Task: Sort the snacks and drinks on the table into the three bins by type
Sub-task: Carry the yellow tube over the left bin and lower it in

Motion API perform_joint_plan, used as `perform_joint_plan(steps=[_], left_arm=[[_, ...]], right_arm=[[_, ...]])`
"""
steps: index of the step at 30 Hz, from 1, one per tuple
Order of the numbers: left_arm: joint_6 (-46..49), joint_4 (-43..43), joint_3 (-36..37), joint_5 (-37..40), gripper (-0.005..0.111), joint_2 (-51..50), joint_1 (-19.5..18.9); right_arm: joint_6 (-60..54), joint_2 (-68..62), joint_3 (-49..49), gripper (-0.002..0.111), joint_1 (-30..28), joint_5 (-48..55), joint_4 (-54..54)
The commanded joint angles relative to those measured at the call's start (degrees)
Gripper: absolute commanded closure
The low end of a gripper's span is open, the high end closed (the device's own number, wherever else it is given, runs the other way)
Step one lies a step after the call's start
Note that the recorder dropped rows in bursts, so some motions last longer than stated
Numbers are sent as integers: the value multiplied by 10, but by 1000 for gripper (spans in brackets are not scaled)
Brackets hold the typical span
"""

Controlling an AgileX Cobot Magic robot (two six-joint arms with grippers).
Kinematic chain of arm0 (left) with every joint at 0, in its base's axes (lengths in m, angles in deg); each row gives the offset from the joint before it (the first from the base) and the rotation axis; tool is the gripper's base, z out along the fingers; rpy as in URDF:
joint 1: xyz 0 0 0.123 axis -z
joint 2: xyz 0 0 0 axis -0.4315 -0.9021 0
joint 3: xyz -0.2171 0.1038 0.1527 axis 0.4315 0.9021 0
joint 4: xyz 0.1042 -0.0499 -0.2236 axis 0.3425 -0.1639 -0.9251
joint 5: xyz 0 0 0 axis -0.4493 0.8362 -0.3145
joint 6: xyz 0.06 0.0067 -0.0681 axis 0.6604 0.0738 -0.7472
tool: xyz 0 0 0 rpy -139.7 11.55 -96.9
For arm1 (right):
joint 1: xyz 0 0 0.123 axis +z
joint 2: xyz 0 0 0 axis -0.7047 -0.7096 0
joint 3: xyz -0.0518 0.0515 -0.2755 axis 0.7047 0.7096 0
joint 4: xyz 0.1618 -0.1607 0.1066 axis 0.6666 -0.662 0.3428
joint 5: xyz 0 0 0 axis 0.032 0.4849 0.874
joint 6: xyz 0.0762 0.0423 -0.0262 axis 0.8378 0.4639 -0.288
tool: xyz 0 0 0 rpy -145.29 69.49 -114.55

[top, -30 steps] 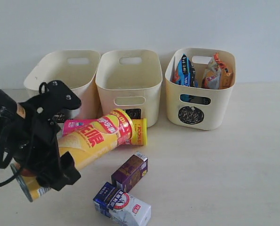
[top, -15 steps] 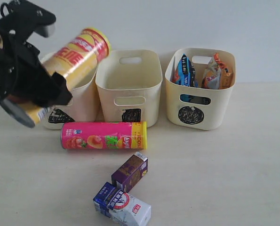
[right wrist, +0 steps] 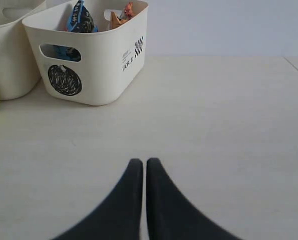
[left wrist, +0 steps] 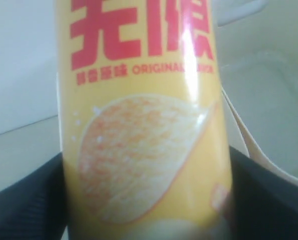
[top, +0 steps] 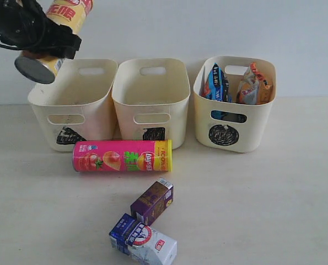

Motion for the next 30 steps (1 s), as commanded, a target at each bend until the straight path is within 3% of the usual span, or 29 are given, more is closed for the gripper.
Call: perform_joint_plan(steps=[1, 11, 19, 24, 30], left_arm=[[-20, 1, -74, -11, 102, -75, -19], [-20, 5, -222, -22, 102, -246, -36], [-20, 7, -235, 10, 99, -282, -36], [-20, 7, -235, 19, 77, -284, -36], [-20, 7, -235, 22, 39, -284, -36]], right_arm=[[-1, 3, 2, 108, 0, -4, 0], [0, 3, 2, 108, 0, -4, 0], [0, 3, 2, 108, 0, -4, 0], [0, 3, 2, 108, 0, -4, 0], [0, 3, 2, 108, 0, -4, 0]])
